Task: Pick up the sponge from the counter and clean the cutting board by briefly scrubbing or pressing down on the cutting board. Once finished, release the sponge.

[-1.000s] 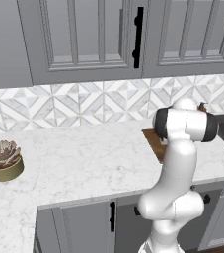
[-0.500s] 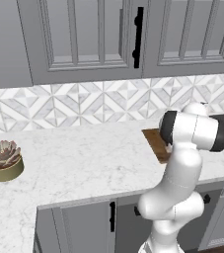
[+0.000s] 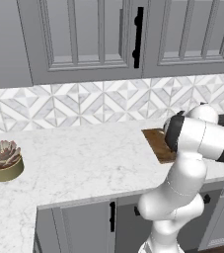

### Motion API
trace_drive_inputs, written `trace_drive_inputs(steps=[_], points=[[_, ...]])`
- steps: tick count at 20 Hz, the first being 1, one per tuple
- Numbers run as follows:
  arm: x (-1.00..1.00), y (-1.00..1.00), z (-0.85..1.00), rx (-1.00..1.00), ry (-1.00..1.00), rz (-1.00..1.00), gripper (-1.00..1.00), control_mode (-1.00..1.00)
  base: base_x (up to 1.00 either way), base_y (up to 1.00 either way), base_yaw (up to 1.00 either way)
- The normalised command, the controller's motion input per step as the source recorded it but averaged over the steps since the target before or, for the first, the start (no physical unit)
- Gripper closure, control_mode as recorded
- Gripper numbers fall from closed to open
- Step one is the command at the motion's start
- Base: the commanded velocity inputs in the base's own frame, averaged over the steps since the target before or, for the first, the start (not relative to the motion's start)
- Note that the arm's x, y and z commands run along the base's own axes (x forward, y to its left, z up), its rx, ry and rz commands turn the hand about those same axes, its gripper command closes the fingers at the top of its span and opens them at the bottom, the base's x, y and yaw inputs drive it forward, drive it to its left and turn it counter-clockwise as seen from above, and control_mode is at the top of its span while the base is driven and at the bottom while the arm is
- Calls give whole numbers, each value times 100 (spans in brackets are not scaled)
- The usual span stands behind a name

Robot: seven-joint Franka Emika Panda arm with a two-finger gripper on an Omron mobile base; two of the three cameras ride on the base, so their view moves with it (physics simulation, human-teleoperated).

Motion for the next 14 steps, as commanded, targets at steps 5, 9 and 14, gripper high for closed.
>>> trace_drive_inputs(steps=[5,9,14], points=[[-7,40,23,2,0,8,100,-100,0,0,0],[0,47,12,0,0,7,100,-100,0,0,0],[0,49,0,0,0,7,100,-100,0,0,0]])
